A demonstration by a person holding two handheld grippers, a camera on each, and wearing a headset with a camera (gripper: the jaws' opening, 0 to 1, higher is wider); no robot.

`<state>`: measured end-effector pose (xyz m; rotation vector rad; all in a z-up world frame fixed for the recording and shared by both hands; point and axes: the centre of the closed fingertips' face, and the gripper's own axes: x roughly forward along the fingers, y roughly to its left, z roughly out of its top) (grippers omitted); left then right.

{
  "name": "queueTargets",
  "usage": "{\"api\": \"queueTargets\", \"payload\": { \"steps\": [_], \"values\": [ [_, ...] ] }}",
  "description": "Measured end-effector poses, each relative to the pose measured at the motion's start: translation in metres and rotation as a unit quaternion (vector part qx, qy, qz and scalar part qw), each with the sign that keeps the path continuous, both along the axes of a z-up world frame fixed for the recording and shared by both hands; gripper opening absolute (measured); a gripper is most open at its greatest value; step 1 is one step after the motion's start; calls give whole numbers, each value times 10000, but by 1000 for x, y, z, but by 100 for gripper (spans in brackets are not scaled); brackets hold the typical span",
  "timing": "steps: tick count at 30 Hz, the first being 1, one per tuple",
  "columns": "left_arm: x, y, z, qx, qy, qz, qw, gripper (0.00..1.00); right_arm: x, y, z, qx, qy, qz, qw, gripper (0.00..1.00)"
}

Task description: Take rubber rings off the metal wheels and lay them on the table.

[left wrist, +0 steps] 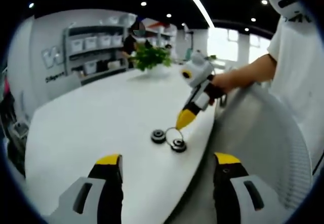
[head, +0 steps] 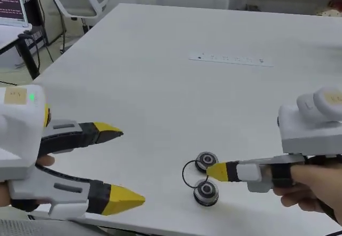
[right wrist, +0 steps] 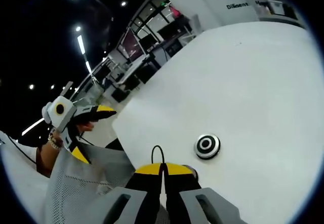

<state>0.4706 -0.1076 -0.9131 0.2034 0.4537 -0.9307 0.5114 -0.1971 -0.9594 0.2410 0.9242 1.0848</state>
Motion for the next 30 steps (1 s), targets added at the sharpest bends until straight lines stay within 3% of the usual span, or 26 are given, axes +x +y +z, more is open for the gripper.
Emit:
{"api": "queueTargets", "payload": {
  "steps": [3, 5, 6, 8, 12, 15, 18, 21, 23, 30],
  "values": [
    [-1, -2, -5, -86, 60, 68, 9999, 74, -2, 3, 3, 77, 20, 24, 10000, 0],
    [3, 4, -11, 123, 124, 242, 9996, 74, -3, 5, 3, 61, -5, 59, 10000, 0],
    [6, 7, -11, 246, 5, 279, 9993, 76, -2, 5, 2, 44, -34, 72, 10000, 0],
    [5, 5, -8, 151, -65, 245, 9996, 79, -2, 6, 1, 43, -39, 93, 9999, 0],
    [4, 2, -7, -91, 81, 282, 9995, 78, -2, 11, -2, -8, -20, 205, 9998, 0],
    [2, 1, -9, -98, 162, 272, 9994, 80, -3, 17, -5, -90, -3, 309, 9995, 0],
    [1, 1, -9, -72, 135, 256, 9996, 81, -3, 22, -8, -208, -85, 431, 9988, 0],
    [1, 0, -8, -174, 172, 260, 9994, 81, -3, 28, -11, -268, -82, 491, 9984, 0],
    [-1, 0, -12, -112, 262, 227, 9993, 83, -3, 33, -15, -339, -96, 548, 9979, 0],
    [-4, 0, -17, 55, 312, 145, 9994, 84, -2, 38, -33, -704, -314, 726, 9944, 0]
  ]
}}
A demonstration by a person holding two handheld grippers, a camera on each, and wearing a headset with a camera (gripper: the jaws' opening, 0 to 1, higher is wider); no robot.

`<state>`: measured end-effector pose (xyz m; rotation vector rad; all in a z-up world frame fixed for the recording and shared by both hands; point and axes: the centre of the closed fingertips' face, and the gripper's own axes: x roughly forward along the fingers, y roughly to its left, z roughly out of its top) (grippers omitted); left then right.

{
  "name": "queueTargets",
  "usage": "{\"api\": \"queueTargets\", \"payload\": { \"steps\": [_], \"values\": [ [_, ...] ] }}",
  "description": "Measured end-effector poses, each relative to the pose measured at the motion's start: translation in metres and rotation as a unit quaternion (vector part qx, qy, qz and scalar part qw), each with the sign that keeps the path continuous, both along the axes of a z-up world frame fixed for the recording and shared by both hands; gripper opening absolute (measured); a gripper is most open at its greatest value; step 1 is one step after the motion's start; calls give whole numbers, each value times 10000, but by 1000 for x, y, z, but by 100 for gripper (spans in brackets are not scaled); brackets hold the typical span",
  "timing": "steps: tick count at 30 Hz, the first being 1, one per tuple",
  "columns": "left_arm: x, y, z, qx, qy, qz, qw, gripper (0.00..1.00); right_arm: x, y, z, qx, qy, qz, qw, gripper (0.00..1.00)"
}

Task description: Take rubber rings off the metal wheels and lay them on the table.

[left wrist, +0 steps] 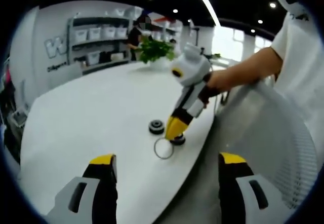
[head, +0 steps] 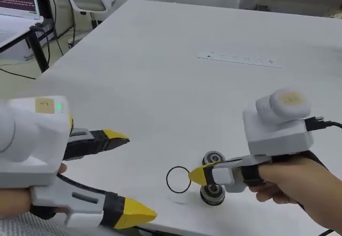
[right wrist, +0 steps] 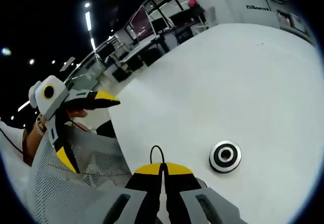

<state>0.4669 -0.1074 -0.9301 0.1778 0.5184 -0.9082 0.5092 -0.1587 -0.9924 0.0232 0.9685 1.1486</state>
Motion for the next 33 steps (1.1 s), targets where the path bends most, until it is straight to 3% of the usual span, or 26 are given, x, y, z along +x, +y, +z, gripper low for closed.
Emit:
{"api": "queueTargets", "payload": {
  "steps": [9, 15, 18, 25, 29, 33],
  "values": [
    [0, -1, 2, -109, 10, -6, 9999, 83, 4, -2, -14, -227, -18, 10, 9997, 0],
    [-1, -2, 1, -85, 33, -45, 9999, 83, 7, -4, -16, -280, -178, 74, 9994, 0],
    [-2, -2, 0, -71, 39, -55, 10000, 83, 9, -4, -16, -290, -314, 98, 9990, 6],
    [-2, -2, 0, -61, 53, -64, 9999, 82, 16, -20, -9, -282, -422, 1, 9987, 8],
    [-3, -3, -1, -57, 73, -90, 9999, 82, 19, -27, 1, -33, -385, -90, 9992, 9],
    [-4, -3, -1, -93, 108, -112, 9998, 82, 22, -37, 10, 61, -577, -95, 9983, 10]
  ]
}}
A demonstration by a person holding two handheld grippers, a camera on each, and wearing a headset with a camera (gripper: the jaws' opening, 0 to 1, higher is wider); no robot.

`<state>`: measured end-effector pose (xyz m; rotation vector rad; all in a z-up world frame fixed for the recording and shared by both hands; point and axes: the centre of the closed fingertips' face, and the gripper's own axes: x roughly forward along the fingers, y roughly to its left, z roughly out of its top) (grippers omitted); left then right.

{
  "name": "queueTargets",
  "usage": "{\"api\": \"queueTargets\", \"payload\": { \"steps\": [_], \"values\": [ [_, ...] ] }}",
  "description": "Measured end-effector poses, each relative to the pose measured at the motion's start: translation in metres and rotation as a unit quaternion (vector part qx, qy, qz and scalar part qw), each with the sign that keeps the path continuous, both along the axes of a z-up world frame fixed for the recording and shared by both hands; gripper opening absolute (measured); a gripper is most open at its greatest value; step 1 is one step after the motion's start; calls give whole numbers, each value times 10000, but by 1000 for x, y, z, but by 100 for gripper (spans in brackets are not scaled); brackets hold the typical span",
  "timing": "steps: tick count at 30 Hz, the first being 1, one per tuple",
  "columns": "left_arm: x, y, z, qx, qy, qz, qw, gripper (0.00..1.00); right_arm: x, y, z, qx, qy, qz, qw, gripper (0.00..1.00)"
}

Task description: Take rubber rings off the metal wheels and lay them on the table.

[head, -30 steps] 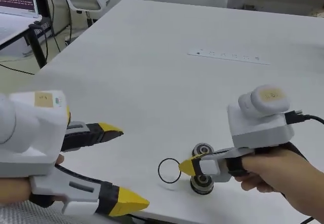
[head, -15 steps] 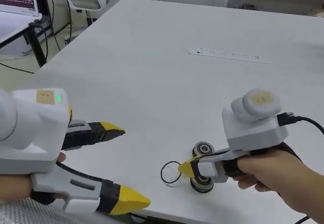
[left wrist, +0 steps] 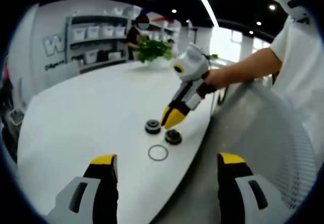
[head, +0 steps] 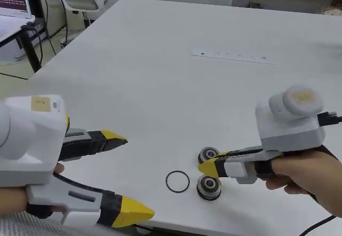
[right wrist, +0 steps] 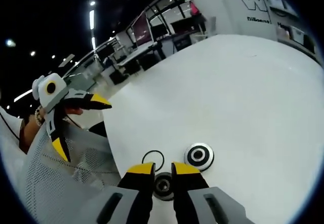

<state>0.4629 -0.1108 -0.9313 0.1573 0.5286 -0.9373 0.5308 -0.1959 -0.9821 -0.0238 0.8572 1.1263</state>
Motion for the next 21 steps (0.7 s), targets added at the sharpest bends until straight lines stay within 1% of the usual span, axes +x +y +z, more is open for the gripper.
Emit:
{"api": "queueTargets", "payload": {
  "steps": [3, 4, 7, 8, 11, 13, 14, 15, 16, 18, 20, 21],
  "values": [
    [-1, -1, 0, -24, 35, -12, 10000, 82, 0, -7, 3, 17, -82, -17, 10000, 13],
    [-1, -1, -1, -7, 54, -8, 10000, 82, 0, -10, 4, 14, -119, -13, 9999, 14],
    [-2, 0, -6, 156, 104, -50, 9998, 82, -2, -19, 5, 16, -238, 31, 9997, 16],
    [-3, -1, -5, 135, 107, -82, 9998, 82, -4, -23, 4, -8, -278, 68, 9996, 16],
    [-3, -3, 0, -23, 88, -109, 9999, 82, -9, -31, -2, -61, -321, 152, 9993, 18],
    [-1, -3, 3, -154, 79, -77, 9998, 81, -12, -35, -8, -142, -387, 343, 9986, 18],
    [-1, -4, 5, -271, 105, -72, 9996, 80, -14, -37, -11, -219, -444, 453, 9977, 18],
    [-2, -6, 9, -489, 203, -29, 9986, 80, -14, -38, -12, -306, -565, 552, 9964, 18],
    [-1, -5, 10, -497, 195, -11, 9986, 79, -14, -37, -12, -308, -609, 587, 9959, 19],
    [0, -6, 15, -468, 67, -60, 9989, 79, -17, -34, -12, -258, -603, 671, 9956, 20],
    [3, -7, 19, -368, -26, -111, 9993, 79, -19, -31, -13, -248, -627, 774, 9947, 21],
    [6, -9, 22, -338, -54, -119, 9993, 78, -20, -31, -15, -296, -651, 826, 9940, 20]
  ]
}}
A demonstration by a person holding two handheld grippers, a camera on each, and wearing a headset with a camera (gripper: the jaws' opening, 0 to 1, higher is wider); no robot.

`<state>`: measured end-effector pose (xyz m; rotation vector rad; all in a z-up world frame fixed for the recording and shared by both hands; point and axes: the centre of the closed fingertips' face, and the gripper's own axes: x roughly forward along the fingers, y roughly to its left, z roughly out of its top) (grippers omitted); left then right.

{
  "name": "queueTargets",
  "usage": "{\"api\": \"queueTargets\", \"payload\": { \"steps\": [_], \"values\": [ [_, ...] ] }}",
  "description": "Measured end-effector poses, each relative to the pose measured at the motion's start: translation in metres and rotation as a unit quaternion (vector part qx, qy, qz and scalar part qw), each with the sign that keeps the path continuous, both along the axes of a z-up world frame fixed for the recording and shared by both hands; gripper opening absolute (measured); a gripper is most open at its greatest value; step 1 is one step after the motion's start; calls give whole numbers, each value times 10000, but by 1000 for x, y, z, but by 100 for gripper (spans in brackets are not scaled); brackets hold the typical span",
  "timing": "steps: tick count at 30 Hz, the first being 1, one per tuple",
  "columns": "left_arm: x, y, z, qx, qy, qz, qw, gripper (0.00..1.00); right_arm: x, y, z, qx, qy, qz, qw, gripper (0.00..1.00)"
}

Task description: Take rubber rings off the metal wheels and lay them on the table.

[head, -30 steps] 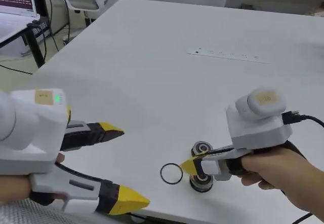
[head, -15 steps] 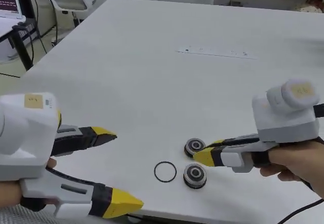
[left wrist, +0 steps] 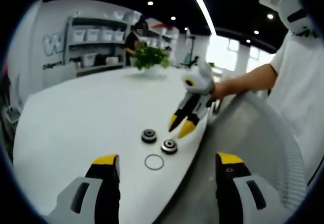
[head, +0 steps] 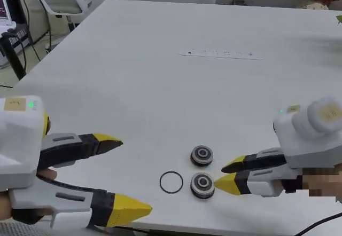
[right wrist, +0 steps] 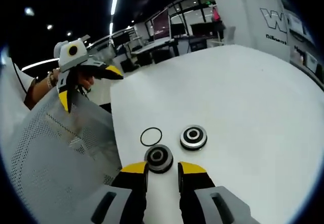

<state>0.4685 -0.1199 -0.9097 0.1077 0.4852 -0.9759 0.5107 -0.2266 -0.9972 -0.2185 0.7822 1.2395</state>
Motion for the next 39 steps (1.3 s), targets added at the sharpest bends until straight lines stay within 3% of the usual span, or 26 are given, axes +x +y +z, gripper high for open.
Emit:
{"api": "queueTargets", "payload": {
  "steps": [4, 8, 13, 20, 22, 24, 27, 34, 39],
  "values": [
    [6, -14, 14, -31, -191, -200, 9996, 78, -3, -1, -8, -115, 19, 84, 9999, 22],
    [13, -30, 25, 90, -432, -480, 9979, 77, -9, 0, -12, -190, -10, 248, 9995, 22],
    [23, -47, 14, 469, -471, -778, 9948, 72, -11, 0, -17, -293, -4, 338, 9990, 22],
    [32, -80, 10, 496, -561, -1320, 9884, 67, -10, 0, -16, -281, -75, 351, 9990, 22],
    [35, -87, 4, 528, -527, -1467, 9864, 64, -9, -1, -16, -277, -92, 329, 9990, 22],
    [38, -91, -6, 714, -425, -1611, 9834, 62, -8, -1, -16, -265, -94, 310, 9991, 22],
    [42, -99, -17, 862, -459, -1807, 9787, 58, -7, -1, -16, -259, -116, 302, 9991, 22],
    [46, -106, -46, 899, -443, -1915, 9764, 45, -7, 0, -18, -256, -128, 340, 9990, 21],
    [52, -100, -63, 964, -407, -1754, 9789, 37, -7, 1, -18, -236, -135, 368, 9990, 21]
  ]
}}
